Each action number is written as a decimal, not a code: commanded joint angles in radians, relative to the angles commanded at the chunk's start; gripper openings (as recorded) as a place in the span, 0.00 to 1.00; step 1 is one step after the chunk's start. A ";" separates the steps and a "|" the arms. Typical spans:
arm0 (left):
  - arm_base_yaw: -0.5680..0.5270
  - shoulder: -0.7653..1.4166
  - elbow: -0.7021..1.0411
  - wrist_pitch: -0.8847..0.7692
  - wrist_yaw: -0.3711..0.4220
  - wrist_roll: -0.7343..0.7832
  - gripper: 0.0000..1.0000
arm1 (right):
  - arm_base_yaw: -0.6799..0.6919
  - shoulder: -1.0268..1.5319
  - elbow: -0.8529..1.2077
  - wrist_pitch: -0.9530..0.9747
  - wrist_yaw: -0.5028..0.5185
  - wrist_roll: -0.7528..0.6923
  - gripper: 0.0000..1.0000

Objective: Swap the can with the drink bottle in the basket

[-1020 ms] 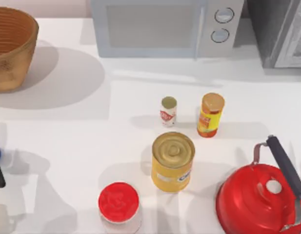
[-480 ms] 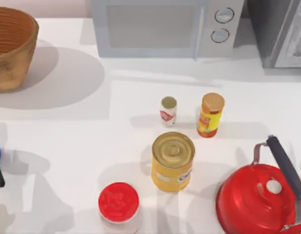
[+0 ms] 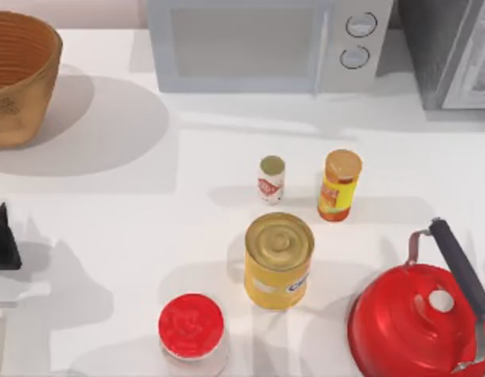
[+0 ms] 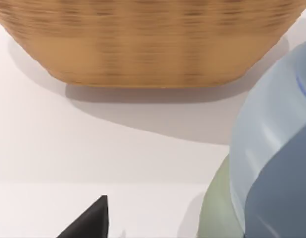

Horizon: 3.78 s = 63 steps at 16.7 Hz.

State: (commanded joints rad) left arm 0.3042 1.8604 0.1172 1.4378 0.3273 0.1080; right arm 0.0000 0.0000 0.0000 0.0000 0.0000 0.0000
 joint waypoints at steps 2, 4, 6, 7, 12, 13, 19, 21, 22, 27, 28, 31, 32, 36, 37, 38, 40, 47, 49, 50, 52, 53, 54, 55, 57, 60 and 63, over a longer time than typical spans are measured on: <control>-0.016 0.036 0.021 0.016 -0.015 -0.005 1.00 | 0.000 0.000 0.000 0.000 0.000 0.000 1.00; -0.018 0.039 0.022 0.017 -0.016 -0.006 1.00 | 0.000 0.000 0.000 0.000 0.000 0.000 1.00; -0.018 0.039 0.022 0.017 -0.016 -0.006 1.00 | 0.000 0.000 0.000 0.000 0.000 0.000 1.00; -0.018 0.039 0.022 0.017 -0.016 -0.006 0.92 | 0.000 0.000 0.000 0.000 0.000 0.000 1.00; -0.018 0.039 0.022 0.017 -0.016 -0.006 0.55 | 0.000 0.000 0.000 0.000 0.000 0.000 1.00; -0.018 0.039 0.022 0.017 -0.016 -0.006 0.47 | 0.000 0.000 0.000 0.000 0.000 0.000 1.00; -0.018 0.039 0.022 0.017 -0.016 -0.006 0.02 | 0.000 0.000 0.000 0.000 0.000 0.000 1.00; -0.018 0.039 0.022 0.017 -0.016 -0.006 0.00 | 0.000 0.000 0.000 0.000 0.000 0.000 1.00; -0.018 0.039 0.022 0.017 -0.016 -0.006 0.00 | 0.000 0.000 0.000 0.000 0.000 0.000 1.00; -0.018 0.039 0.022 0.017 -0.016 -0.006 0.00 | 0.000 0.000 0.000 0.000 0.000 0.000 1.00; -0.018 0.039 0.021 0.017 -0.016 -0.005 0.00 | 0.000 0.000 0.000 0.000 0.000 0.000 1.00; 0.008 0.017 0.043 -0.016 -0.021 0.001 0.00 | 0.000 0.000 0.000 0.000 0.000 0.000 1.00; 0.031 -0.004 0.065 -0.048 -0.025 0.006 0.00 | 0.000 0.000 0.000 0.000 0.000 0.000 1.00; 0.146 -0.128 0.217 -0.274 -0.042 0.037 0.00 | 0.000 0.000 0.000 0.000 0.000 0.000 1.00; 0.171 -0.161 0.273 -0.350 -0.047 0.045 0.00 | 0.000 0.000 0.000 0.000 0.000 0.000 1.00; 0.191 -0.193 0.334 -0.431 -0.051 0.054 0.00 | 0.000 0.000 0.000 0.000 0.000 0.000 1.00; 0.211 -0.242 0.474 -0.603 -0.057 0.067 0.00 | 0.000 0.000 0.000 0.000 0.000 0.000 1.00; 0.069 -0.273 0.961 -1.176 -0.049 0.046 0.00 | 0.000 0.000 0.000 0.000 0.000 0.000 1.00; 0.012 -0.270 1.053 -1.285 -0.045 0.026 0.00 | 0.000 0.000 0.000 0.000 0.000 0.000 1.00; -0.011 -0.271 1.087 -1.327 -0.044 0.016 0.00 | 0.000 0.000 0.000 0.000 0.000 0.000 1.00; -0.043 -0.274 1.132 -1.384 -0.044 -0.001 0.00 | 0.000 0.000 0.000 0.000 0.000 0.000 1.00; -0.051 -0.275 1.142 -1.399 -0.045 -0.006 0.00 | 0.000 0.000 0.000 0.000 0.000 0.000 1.00; -0.053 -0.276 1.146 -1.404 -0.045 -0.008 0.00 | 0.000 0.000 0.000 0.000 0.000 0.000 1.00; -0.053 -0.276 1.146 -1.404 -0.045 -0.008 0.00 | 0.000 0.000 0.000 0.000 0.000 0.000 1.00; -0.053 -0.276 1.146 -1.404 -0.045 -0.008 0.00 | 0.000 0.000 0.000 0.000 0.000 0.000 1.00; -0.053 -0.259 1.152 -1.385 -0.048 -0.006 0.00 | 0.000 0.000 0.000 0.000 0.000 0.000 1.00; -0.065 -0.186 1.172 -1.331 -0.058 -0.012 0.00 | 0.000 0.000 0.000 0.000 0.000 0.000 1.00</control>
State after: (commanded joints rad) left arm 0.2390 1.6746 1.2894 0.1066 0.2697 0.0963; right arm 0.0000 0.0000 0.0000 0.0000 0.0000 0.0000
